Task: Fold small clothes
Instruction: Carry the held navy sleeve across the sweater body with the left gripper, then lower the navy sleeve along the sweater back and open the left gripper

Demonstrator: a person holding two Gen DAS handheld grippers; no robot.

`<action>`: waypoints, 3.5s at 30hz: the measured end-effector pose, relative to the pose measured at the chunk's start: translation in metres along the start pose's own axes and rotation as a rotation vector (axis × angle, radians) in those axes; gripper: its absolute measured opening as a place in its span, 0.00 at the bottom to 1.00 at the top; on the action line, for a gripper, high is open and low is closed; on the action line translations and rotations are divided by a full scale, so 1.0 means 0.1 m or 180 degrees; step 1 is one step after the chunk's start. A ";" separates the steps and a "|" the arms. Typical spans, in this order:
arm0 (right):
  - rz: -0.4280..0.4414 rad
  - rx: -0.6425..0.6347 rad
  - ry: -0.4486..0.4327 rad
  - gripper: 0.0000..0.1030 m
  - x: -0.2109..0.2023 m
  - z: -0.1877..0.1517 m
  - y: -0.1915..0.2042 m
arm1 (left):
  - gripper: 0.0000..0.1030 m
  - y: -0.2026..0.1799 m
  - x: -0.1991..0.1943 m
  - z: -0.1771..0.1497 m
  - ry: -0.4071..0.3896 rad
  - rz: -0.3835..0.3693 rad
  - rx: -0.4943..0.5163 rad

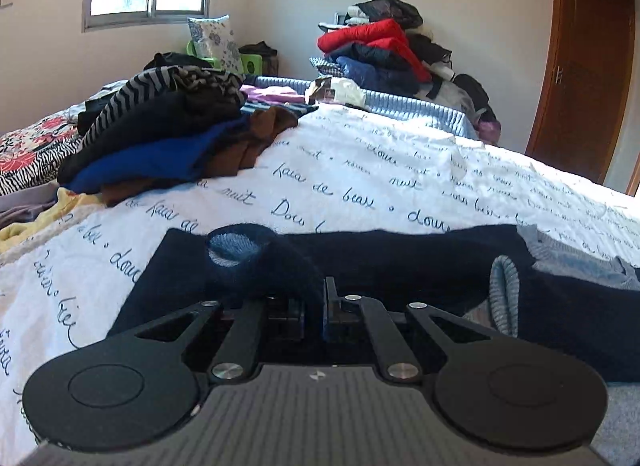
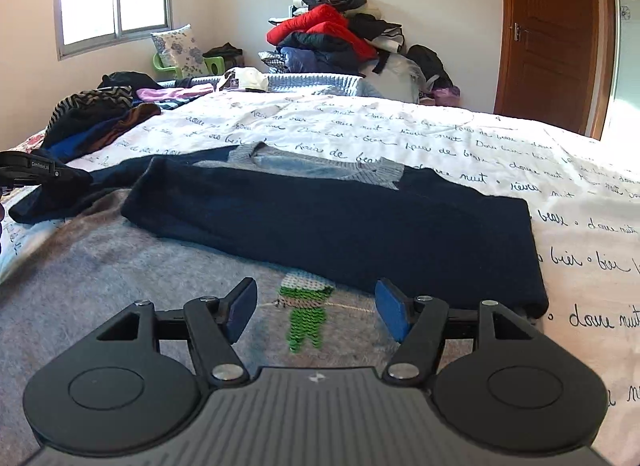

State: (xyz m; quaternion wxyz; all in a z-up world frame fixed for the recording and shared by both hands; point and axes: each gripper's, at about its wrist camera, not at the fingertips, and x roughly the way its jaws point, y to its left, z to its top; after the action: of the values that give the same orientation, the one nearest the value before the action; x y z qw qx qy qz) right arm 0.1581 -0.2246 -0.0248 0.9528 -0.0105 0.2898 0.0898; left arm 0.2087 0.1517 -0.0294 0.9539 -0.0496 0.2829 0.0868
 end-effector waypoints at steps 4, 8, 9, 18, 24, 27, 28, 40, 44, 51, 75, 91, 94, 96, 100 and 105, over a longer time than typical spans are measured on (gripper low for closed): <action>0.0022 0.0066 0.0075 0.63 0.06 -0.12 -0.07 | 0.16 -0.01 0.01 -0.05 0.0017 0.0101 0.0022; 0.0070 0.0126 0.0041 0.66 0.05 -0.17 -0.12 | 0.31 -0.02 0.00 -0.05 -0.0104 0.0277 -0.0019; 0.0078 0.0128 0.0036 0.67 0.05 -0.17 -0.12 | 0.31 -0.01 0.00 -0.04 -0.0139 0.0324 -0.0040; 0.0130 0.0158 0.0038 0.70 0.05 -0.22 -0.15 | 0.09 0.12 -0.04 -0.01 -0.0263 0.0213 -0.0357; 0.0128 0.0116 0.0041 0.73 0.05 -0.22 -0.13 | 0.09 -0.18 -0.18 0.02 -0.0491 0.0282 0.0189; 0.0135 0.0122 0.0041 0.73 0.06 -0.23 -0.13 | 0.09 -0.31 -0.21 0.07 -0.0528 0.0257 0.0331; 0.0142 0.0131 0.0040 0.73 0.06 -0.23 -0.13 | 0.09 -0.34 -0.21 0.08 -0.0533 0.0239 0.0364; 0.0262 0.0285 0.0004 0.75 0.06 -0.25 -0.22 | 0.09 -0.84 -0.23 0.21 -0.0568 0.0050 0.0688; 0.0245 0.0300 -0.0028 0.75 0.04 -0.25 -0.22 | 0.09 -0.99 -0.25 0.25 -0.0548 -0.0022 0.0717; 0.0036 0.0469 -0.0153 0.76 -0.09 -0.21 -0.29 | 0.09 -1.23 -0.27 0.27 -0.0471 -0.0116 0.0696; -0.0288 0.0752 -0.0115 0.96 -0.04 -0.31 -0.50 | 0.09 -2.22 -0.38 0.11 -0.0536 -0.0536 0.1111; -0.0295 0.0752 -0.0118 0.99 -0.04 -0.33 -0.49 | 0.09 -2.82 -0.54 -0.14 -0.0545 -0.0924 0.1419; -0.0268 0.0830 -0.0137 0.99 -0.05 -0.34 -0.53 | 0.09 -2.86 -0.54 -0.20 -0.0533 -0.0942 0.1468; -0.0265 0.0842 -0.0139 1.00 -0.05 -0.34 -0.52 | 0.09 -2.89 -0.51 -0.22 -0.0502 -0.0948 0.1478; -0.0300 0.0800 -0.0119 1.00 -0.04 -0.34 -0.50 | 0.09 -2.90 -0.50 -0.28 -0.0444 -0.0964 0.1486; -0.0328 0.0759 -0.0089 1.00 -0.02 -0.33 -0.47 | 0.09 -2.91 -0.51 -0.29 -0.0446 -0.0974 0.1506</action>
State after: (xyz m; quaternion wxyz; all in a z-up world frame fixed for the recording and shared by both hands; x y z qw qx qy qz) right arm 0.1471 -0.2737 -0.0527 0.9546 0.0892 0.2841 0.0058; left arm 0.2073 -0.1448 -0.0128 0.9582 0.1384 0.2180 -0.1233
